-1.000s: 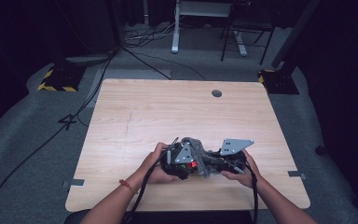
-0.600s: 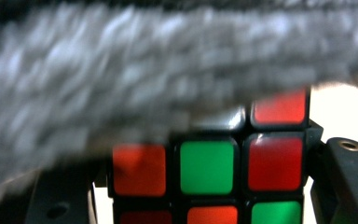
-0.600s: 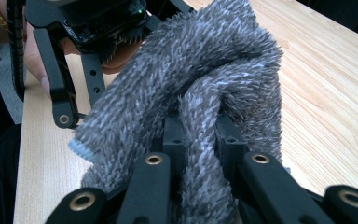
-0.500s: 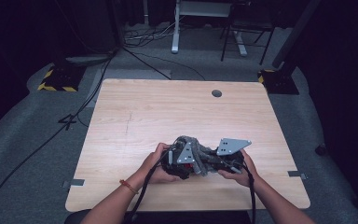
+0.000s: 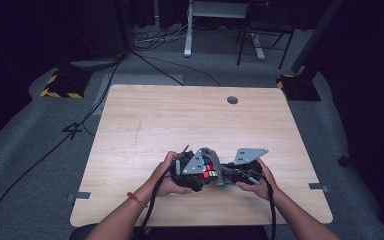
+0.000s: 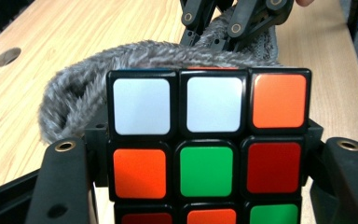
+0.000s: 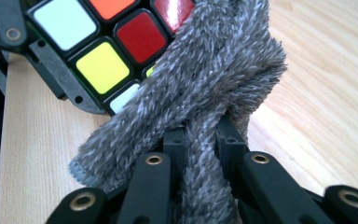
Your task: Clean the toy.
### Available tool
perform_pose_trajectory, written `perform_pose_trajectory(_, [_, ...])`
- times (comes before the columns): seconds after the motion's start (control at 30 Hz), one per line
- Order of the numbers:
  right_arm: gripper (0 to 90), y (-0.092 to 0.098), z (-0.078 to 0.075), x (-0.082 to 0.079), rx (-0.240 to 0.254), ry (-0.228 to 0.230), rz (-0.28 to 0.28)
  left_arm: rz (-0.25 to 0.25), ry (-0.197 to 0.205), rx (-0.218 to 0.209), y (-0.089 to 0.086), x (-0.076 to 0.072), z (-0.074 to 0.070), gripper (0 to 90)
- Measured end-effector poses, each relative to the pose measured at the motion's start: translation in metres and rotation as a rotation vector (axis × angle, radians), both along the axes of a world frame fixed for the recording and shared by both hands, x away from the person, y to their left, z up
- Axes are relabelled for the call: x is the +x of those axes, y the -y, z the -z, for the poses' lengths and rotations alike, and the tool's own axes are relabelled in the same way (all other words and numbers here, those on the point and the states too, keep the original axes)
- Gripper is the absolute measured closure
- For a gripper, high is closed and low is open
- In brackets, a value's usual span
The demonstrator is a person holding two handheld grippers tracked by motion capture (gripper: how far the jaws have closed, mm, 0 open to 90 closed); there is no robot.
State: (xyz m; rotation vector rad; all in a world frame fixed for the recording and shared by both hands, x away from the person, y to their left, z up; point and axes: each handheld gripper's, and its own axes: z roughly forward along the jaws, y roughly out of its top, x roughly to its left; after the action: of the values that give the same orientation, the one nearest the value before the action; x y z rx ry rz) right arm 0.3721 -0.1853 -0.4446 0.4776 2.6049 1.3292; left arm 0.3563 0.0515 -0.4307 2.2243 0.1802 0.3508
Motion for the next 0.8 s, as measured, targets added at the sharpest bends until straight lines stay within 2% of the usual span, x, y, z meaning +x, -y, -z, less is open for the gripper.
perform_pose_trajectory(0.07, [78.8, 0.002, -0.003, -0.001, 0.013, 0.002, 0.006, -0.005, 0.005, 0.001, -0.001, 0.0, -0.001, 33.5])
perform_pose_trajectory(0.2, [78.8, 0.007, -0.01, -0.003, 0.028, 0.028, 0.016, -0.036, 0.021, 0.052, -0.002, 0.001, 0.0, 33.5])
perform_pose_trajectory(0.3, [78.8, 0.008, -0.018, -0.008, 0.065, 0.042, -0.002, -0.05, 0.01, 0.1, 0.002, 0.003, 0.007, 33.5])
perform_pose_trajectory(0.37, [78.7, 0.003, -0.024, -0.013, 0.075, 0.057, -0.027, -0.029, -0.003, 0.096, 0.006, 0.002, 0.01, 33.5])
perform_pose_trajectory(0.43, [78.7, -0.004, -0.026, -0.017, 0.063, 0.075, -0.042, -0.025, -0.006, 0.092, 0.01, 0.002, 0.01, 33.5])
perform_pose_trajectory(0.47, [78.6, -0.007, -0.027, -0.019, 0.055, 0.091, -0.037, -0.024, -0.01, 0.084, 0.01, 0.002, 0.011, 33.4])
perform_pose_trajectory(0.53, [78.4, -0.005, -0.027, -0.017, 0.076, 0.092, -0.026, -0.014, -0.034, 0.056, 0.008, 0.004, 0.011, 33.5])
perform_pose_trajectory(0.57, [78.4, -0.005, -0.027, -0.015, 0.077, 0.093, -0.012, -0.017, -0.03, 0.058, 0.008, 0.003, 0.01, 33.5])
perform_pose_trajectory(0.6, [78.4, -0.005, -0.026, -0.014, 0.065, 0.097, -0.003, -0.018, -0.01, 0.065, 0.01, 0.002, 0.009, 33.5])
perform_pose_trajectory(0.63, [78.4, -0.004, -0.024, -0.011, 0.041, 0.103, 0.016, -0.019, -0.01, 0.067, 0.01, 0.001, 0.008, 33.5])
perform_pose_trajectory(0.67, [78.4, -0.002, -0.022, -0.007, 0.035, 0.096, 0.029, -0.016, -0.015, 0.06, 0.009, 0.001, 0.008, 33.5])
perform_pose_trajectory(0.7, [78.5, 0.001, -0.017, -0.002, 0.034, 0.069, 0.044, -0.019, -0.016, 0.061, 0.008, 0.001, 0.007, 33.5])
perform_pose_trajectory(0.77, [78.5, 0.005, -0.011, 0.002, 0.003, 0.058, 0.063, -0.02, -0.009, 0.046, 0.006, 0.001, 0.006, 33.5])
perform_pose_trajectory(0.8, [78.5, 0.007, -0.008, 0.003, 0.001, 0.046, 0.064, -0.016, -0.013, 0.027, 0.004, 0.001, 0.004, 33.5])
